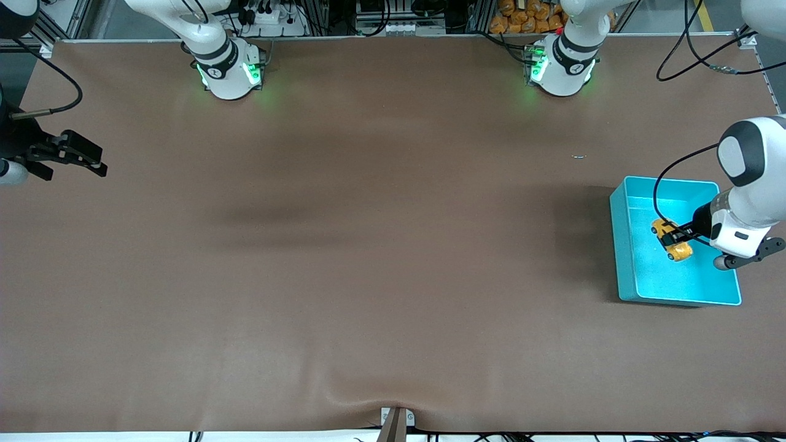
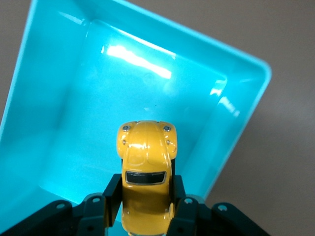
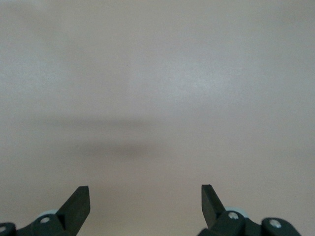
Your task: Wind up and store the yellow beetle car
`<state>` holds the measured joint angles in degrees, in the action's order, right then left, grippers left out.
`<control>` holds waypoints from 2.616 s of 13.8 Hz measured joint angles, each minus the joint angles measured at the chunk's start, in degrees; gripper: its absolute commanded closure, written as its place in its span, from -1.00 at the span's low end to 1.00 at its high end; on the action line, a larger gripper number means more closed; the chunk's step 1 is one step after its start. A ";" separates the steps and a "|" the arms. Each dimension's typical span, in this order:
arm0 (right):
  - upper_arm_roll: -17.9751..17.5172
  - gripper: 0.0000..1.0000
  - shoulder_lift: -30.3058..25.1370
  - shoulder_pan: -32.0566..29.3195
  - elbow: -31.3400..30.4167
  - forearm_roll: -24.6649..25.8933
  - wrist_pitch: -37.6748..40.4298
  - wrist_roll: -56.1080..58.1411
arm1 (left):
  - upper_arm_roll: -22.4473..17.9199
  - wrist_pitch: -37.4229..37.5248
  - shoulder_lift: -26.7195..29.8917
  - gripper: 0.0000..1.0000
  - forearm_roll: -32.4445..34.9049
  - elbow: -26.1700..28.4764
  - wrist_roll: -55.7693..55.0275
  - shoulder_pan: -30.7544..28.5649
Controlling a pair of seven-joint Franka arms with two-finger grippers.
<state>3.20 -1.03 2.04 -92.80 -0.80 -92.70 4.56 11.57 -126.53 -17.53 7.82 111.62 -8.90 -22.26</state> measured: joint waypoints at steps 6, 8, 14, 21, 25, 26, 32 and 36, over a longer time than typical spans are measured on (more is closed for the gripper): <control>-0.02 -1.00 0.13 0.01 -0.07 0.00 -0.04 0.00 | -0.01 -3.38 -5.51 1.00 4.98 -0.97 9.51 -2.53; -0.01 -1.00 0.18 0.01 -0.14 0.00 -0.05 0.00 | -0.01 -6.20 -7.38 1.00 4.98 -1.10 12.81 -4.54; -0.05 -1.00 0.86 0.26 -0.31 0.00 -1.23 0.00 | 0.27 -10.10 -11.00 1.00 4.99 -1.39 15.71 -5.54; -0.04 -1.00 1.87 0.47 -0.48 0.00 -2.43 0.00 | 0.29 -10.91 -13.21 -1.00 4.99 -1.48 15.80 -5.54; -0.03 -1.00 1.87 0.47 -0.54 0.00 -2.46 0.00 | 0.99 -11.30 -12.01 -1.00 4.99 -2.70 15.80 -5.45; -0.03 -1.00 1.88 0.47 -0.58 0.00 -2.47 0.00 | 1.18 -11.29 -10.82 -1.00 4.99 -2.93 15.80 -5.41; -0.02 -1.00 1.94 0.47 -0.73 0.00 -2.64 0.00 | 5.67 -3.00 0.77 -1.00 5.02 -3.55 15.81 -5.24; -0.02 -1.00 1.97 0.47 -0.77 0.00 -2.67 0.00 | 10.62 7.19 9.33 -1.00 3.86 -4.39 15.51 -5.07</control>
<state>3.19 0.94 2.51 -93.57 -0.80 -95.37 4.56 22.18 -119.34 -8.20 11.68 107.23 6.61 -27.33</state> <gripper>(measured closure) 0.000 0.000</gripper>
